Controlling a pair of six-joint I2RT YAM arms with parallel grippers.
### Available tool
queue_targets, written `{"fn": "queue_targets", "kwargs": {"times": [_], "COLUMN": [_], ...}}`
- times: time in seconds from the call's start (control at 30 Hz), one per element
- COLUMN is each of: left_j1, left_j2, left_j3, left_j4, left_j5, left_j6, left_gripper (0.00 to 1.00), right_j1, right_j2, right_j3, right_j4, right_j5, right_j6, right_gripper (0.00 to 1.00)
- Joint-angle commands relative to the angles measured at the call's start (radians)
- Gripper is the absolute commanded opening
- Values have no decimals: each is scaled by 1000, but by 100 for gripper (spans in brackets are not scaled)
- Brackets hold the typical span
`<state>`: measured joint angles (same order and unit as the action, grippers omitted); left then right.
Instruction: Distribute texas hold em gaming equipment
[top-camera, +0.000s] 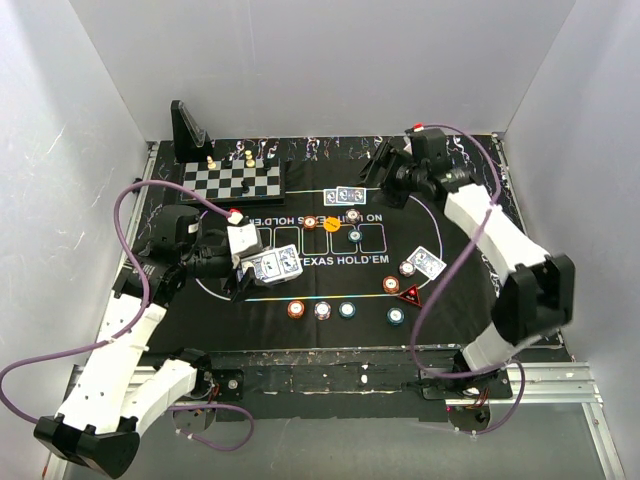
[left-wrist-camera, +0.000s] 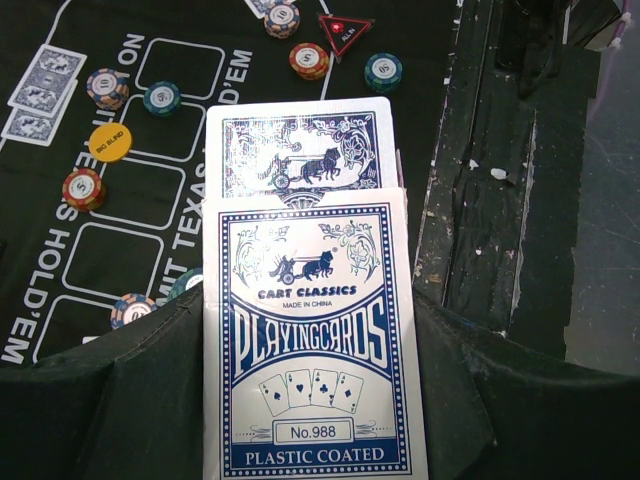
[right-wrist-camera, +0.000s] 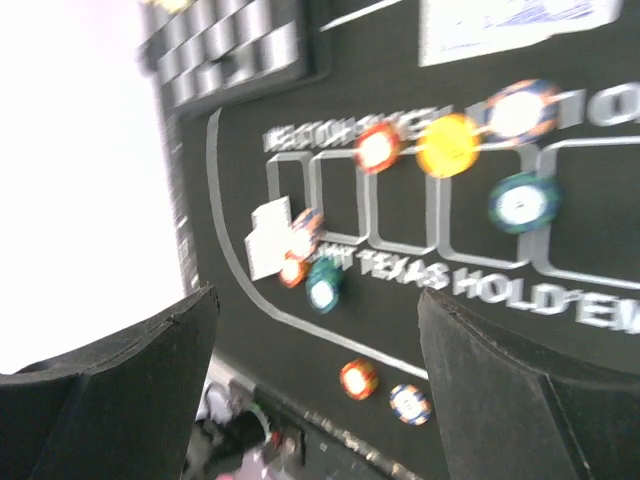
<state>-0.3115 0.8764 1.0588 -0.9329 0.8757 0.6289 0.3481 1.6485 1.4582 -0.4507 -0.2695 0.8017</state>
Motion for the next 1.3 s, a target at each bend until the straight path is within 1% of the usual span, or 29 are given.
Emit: {"fn": "queue_targets", "kwargs": {"times": [0.0,0.13,0.27,0.3,0.33,0.47,0.6,0.87,1.0,1.13,1.2,1.27], "left_j1": [0,-1,-1,0,0,-1,-1,-1,0,0,0,0], "left_j2": [-16,-20,-8,-4,-5,-7,-2,10,10,12,12,9], "left_j3": [-20,-23,-16,-14,-14,-17,-7,4,10,9,6,4], "left_j4": [5,8,17,17,17,26,32,45,48,48,49,49], "left_j5": [16,23,28,29,31,28,23,25,19,22,23,22], "left_j6": [18,15,8,9,9,11,5,-3,0,2,2,2], "left_gripper": [26,27,27,27,27,27,27,27,26,25,25,25], "right_j1": [106,215,304,316,330,377,443,493,494,494,494,494], "right_j2": [-182,-341,-427,-441,-446,-415,-337,-236,-225,-217,-216,-217], "right_j3": [-201,-347,-450,-482,-501,-478,-401,-410,-432,-456,-470,-487], "right_j4": [187,320,441,551,601,669,624,699,759,803,834,859], "right_j5": [-171,-237,-264,-272,-278,-306,-316,-332,-343,-350,-359,-362], "right_j6": [103,194,255,290,304,306,281,324,360,401,427,442], "right_gripper": [88,89,89,89,89,90,91,91,81,68,63,61]}}
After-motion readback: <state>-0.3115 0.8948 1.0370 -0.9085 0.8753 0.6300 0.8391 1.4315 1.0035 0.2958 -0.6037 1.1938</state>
